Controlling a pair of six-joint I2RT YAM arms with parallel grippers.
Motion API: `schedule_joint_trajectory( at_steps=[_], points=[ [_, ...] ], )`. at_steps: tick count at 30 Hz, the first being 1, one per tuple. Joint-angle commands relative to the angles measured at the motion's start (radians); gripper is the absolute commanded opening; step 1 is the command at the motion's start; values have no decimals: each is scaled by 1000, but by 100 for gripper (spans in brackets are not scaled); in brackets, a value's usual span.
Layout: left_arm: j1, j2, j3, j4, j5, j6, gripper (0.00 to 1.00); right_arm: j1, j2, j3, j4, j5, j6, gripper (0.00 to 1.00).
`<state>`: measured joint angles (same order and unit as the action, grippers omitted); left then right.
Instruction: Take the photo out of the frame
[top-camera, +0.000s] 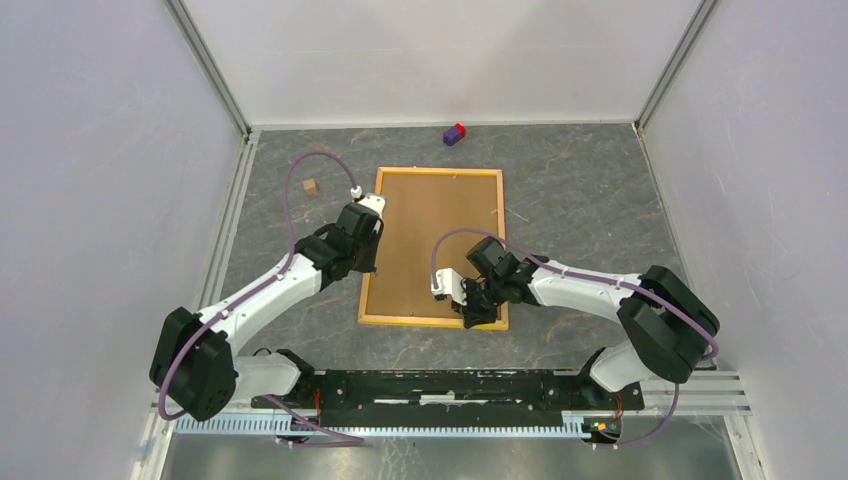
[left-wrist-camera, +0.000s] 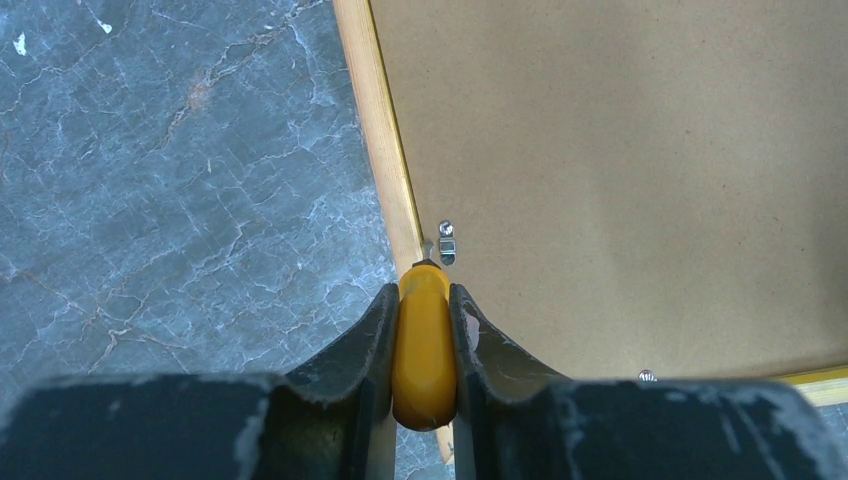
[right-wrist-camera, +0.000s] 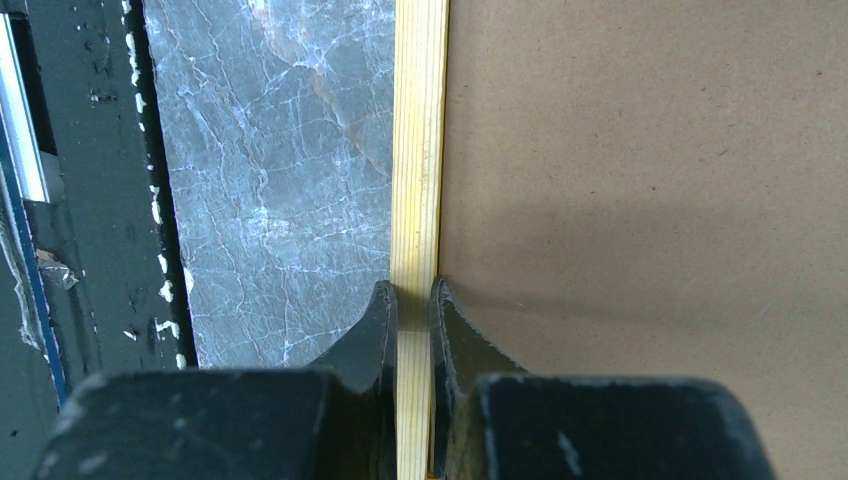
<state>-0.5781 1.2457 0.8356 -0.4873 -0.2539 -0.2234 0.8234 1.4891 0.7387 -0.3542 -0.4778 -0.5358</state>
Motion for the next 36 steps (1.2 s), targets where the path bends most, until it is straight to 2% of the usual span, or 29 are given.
schedule_joint_trajectory(
  at_steps=[1, 7, 23, 27, 32, 36],
  points=[
    [1, 14, -10, 47, 24, -60, 2, 9, 70, -17, 29, 49, -7, 0],
    [0, 16, -12, 46, 211, -79, 2, 9, 69, -18, 29, 48, -6, 0],
    [0, -29, -36, 7, 373, -93, 2, 11, 77, -14, 29, 49, -7, 0],
    [1, -22, -37, 22, 367, -100, 2, 12, 77, -12, 29, 50, -5, 0],
    [29, -37, -1, -3, 281, -83, 2, 12, 74, -15, 28, 50, -7, 0],
    [37, -92, -2, -11, 223, 58, 2, 11, 74, -15, 25, 49, -7, 0]
  ],
)
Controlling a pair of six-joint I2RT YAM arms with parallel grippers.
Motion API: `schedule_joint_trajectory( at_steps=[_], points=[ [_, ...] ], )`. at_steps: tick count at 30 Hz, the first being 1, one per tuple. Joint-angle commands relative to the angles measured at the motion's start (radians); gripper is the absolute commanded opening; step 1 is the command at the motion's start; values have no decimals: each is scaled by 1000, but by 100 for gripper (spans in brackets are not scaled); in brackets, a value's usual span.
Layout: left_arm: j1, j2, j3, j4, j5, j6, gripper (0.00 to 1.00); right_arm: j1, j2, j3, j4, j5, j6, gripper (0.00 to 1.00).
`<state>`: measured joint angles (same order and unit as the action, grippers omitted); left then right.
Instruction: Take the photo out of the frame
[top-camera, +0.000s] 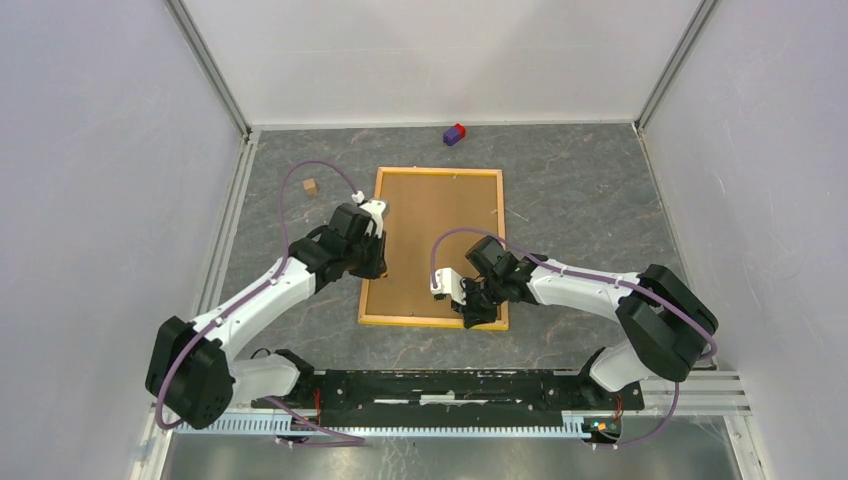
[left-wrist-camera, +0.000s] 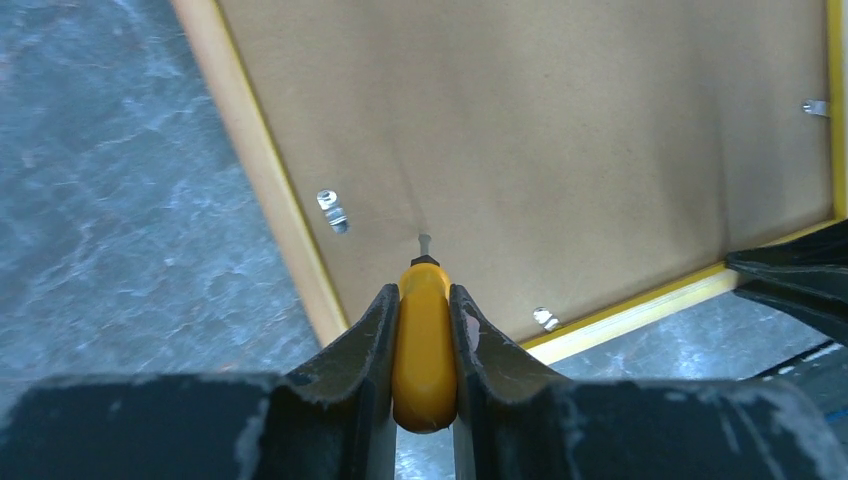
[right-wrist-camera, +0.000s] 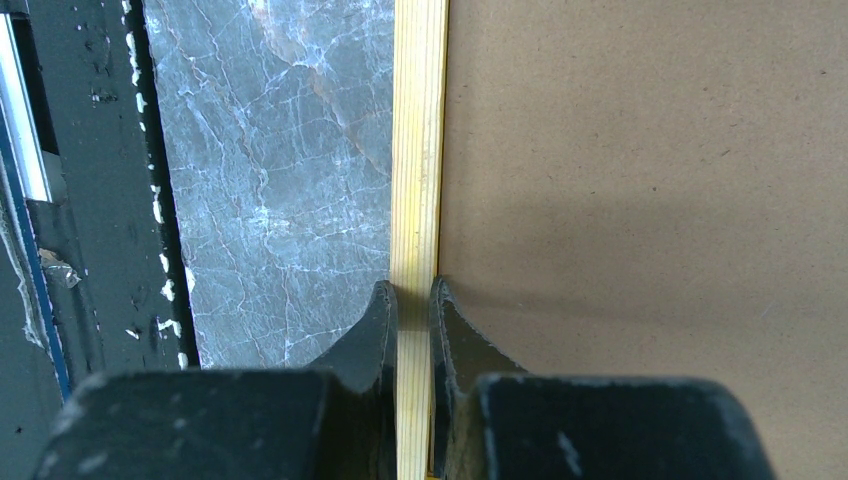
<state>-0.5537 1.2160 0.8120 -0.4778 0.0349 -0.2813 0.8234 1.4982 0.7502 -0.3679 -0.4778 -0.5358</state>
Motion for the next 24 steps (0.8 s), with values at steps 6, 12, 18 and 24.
schedule_joint_trajectory(
  at_steps=[6, 12, 18, 24],
  points=[
    [43, -141, -9, -13, 64, 478, 2, 12, 64, -25, 37, 47, -10, 0],
    [183, -105, -27, -44, 336, 662, 2, 11, 62, -23, 37, 48, -7, 0],
    [320, -98, -58, -35, 527, 815, 2, 11, 66, -22, 36, 44, -6, 0],
    [364, -113, -120, 34, 584, 894, 2, 12, 73, -20, 35, 42, -3, 0]
  ],
)
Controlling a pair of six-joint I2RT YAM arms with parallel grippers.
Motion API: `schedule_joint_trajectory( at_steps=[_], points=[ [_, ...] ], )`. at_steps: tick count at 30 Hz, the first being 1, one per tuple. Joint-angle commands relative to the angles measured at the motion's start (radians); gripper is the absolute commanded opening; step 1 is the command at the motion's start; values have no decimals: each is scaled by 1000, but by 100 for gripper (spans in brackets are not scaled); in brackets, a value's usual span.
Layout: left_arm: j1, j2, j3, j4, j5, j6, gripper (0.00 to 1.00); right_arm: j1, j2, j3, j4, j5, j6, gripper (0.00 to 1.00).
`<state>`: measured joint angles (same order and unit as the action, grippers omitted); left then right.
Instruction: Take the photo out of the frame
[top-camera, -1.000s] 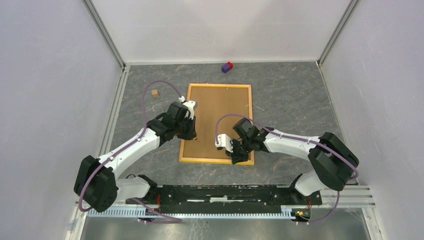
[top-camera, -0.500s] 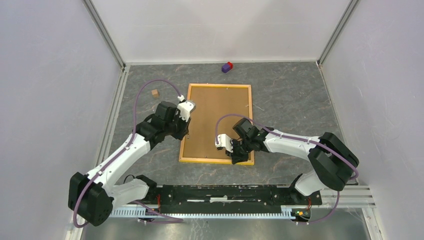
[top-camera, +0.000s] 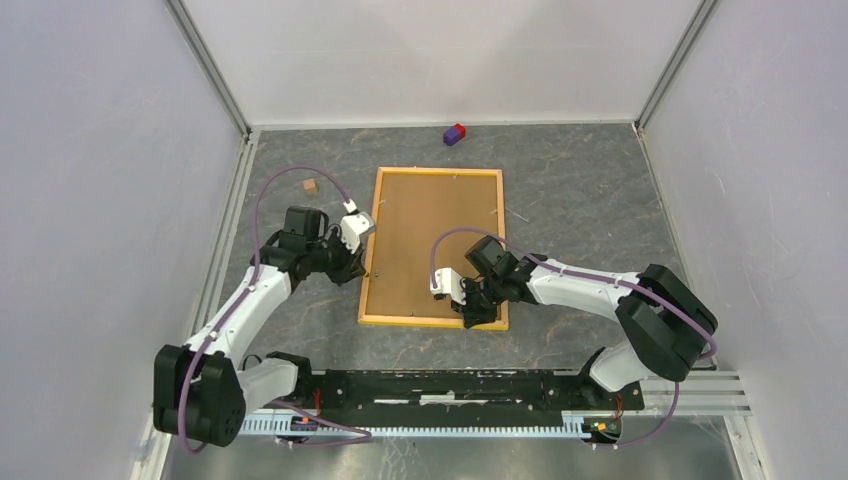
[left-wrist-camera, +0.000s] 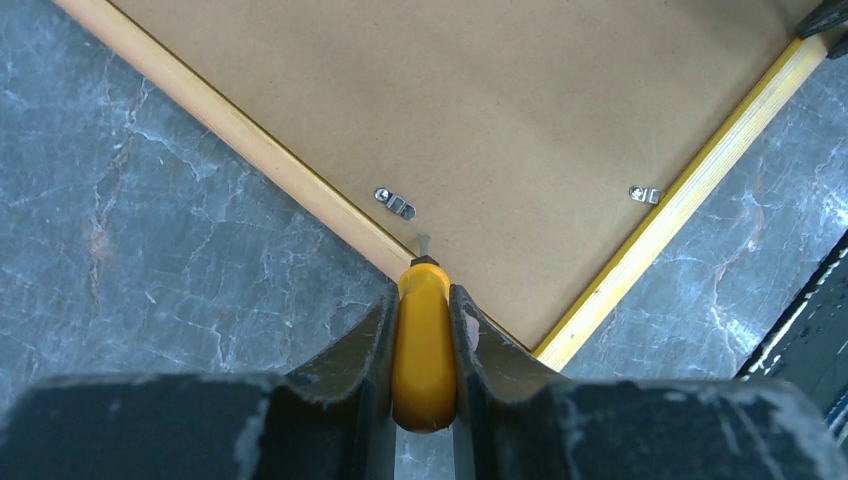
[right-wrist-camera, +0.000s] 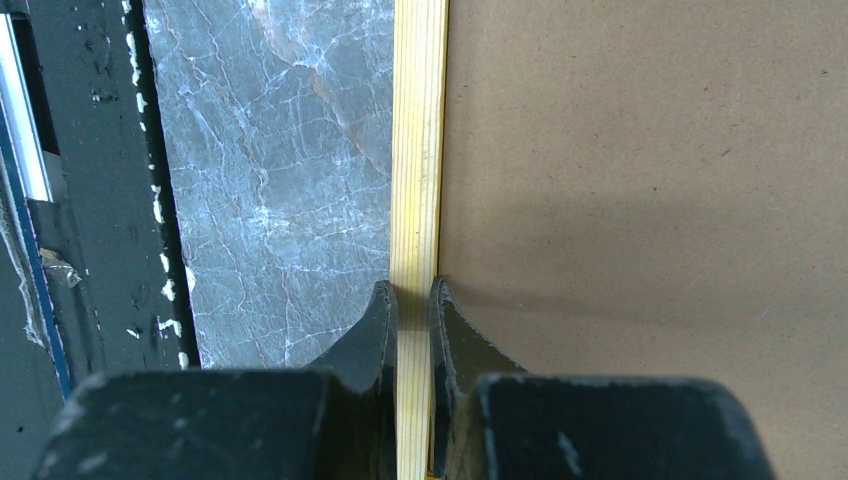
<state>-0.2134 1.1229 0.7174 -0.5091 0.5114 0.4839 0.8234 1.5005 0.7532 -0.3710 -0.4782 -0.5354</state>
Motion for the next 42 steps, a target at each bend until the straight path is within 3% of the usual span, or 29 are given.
schedule_joint_trajectory(
  at_steps=[1, 23, 42],
  points=[
    [31, -16, -37, 67, 117, 144, 2, 12, 72, -23, 38, 44, -4, 0],
    [197, 5, -96, 77, 227, 288, 2, 17, 82, -18, 29, 42, -5, 0],
    [156, 64, -72, 57, 261, 273, 2, 25, 95, -12, 27, 42, -8, 0]
  ],
)
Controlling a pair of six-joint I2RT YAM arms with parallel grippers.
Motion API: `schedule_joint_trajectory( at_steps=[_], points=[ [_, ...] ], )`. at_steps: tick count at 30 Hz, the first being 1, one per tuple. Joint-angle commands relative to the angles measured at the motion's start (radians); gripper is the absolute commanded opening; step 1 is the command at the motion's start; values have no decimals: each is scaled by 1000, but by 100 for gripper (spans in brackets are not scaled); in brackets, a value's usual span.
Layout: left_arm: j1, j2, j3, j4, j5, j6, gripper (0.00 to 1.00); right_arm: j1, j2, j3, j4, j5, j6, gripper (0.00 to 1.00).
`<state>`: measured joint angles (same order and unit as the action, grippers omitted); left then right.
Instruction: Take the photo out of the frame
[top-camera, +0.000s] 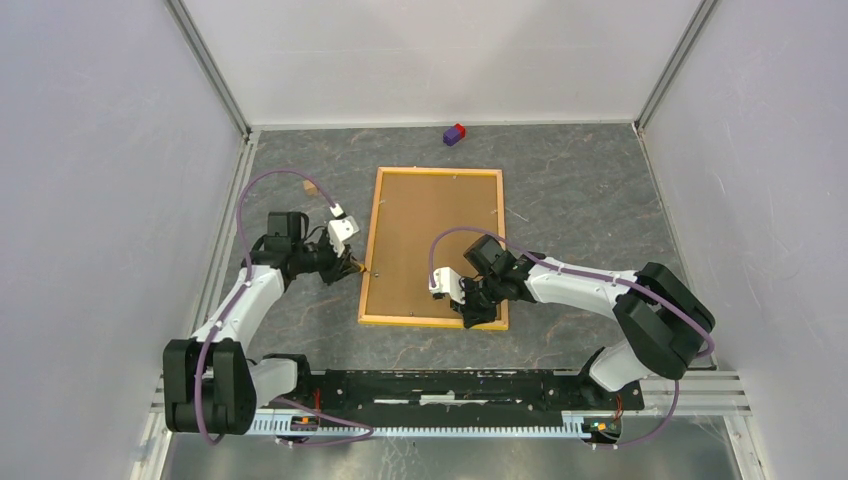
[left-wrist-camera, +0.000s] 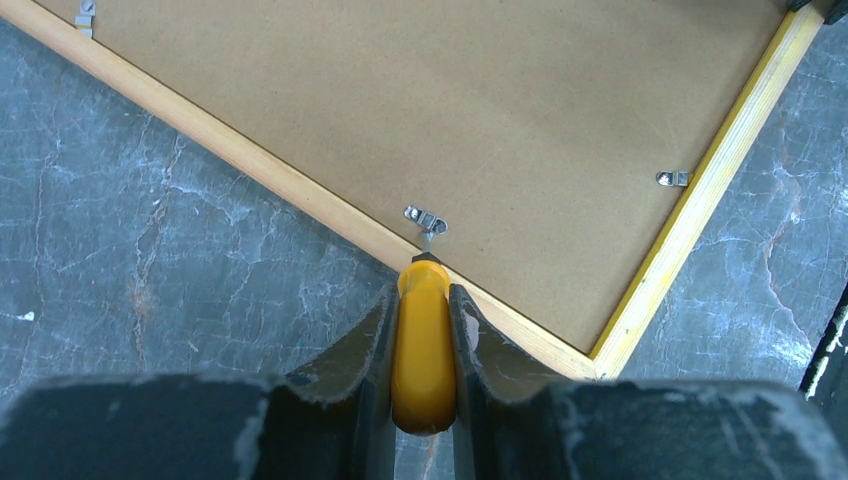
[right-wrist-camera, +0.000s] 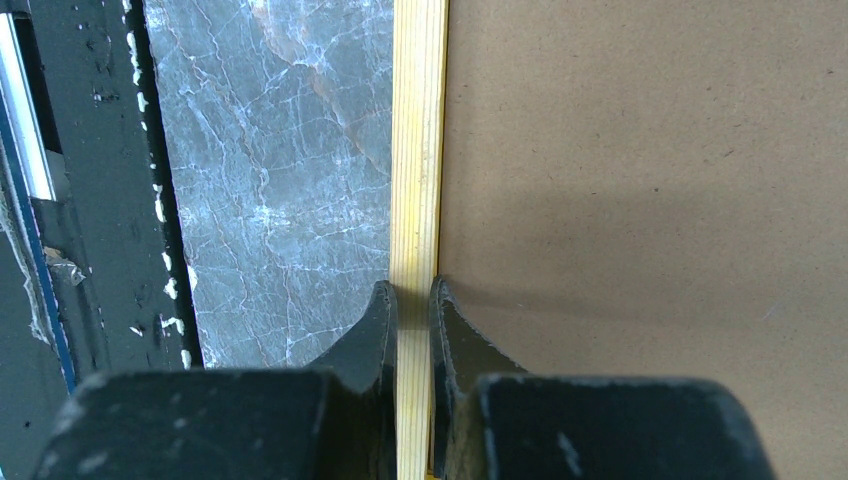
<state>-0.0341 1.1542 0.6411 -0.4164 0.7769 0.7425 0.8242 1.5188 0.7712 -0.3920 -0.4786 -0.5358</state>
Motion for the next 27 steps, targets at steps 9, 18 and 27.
schedule_joint_trajectory(
  at_steps=[9, 18, 27],
  points=[
    [-82, 49, -31, -40, 2, 36, 2, 24, 75, -32, 47, 44, -9, 0],
    [-99, 6, -83, -10, -29, 6, 2, 26, 84, -29, 48, 41, -9, 0],
    [-159, -33, -148, 52, -92, -22, 2, 29, 88, -27, 48, 41, -6, 0]
  ],
)
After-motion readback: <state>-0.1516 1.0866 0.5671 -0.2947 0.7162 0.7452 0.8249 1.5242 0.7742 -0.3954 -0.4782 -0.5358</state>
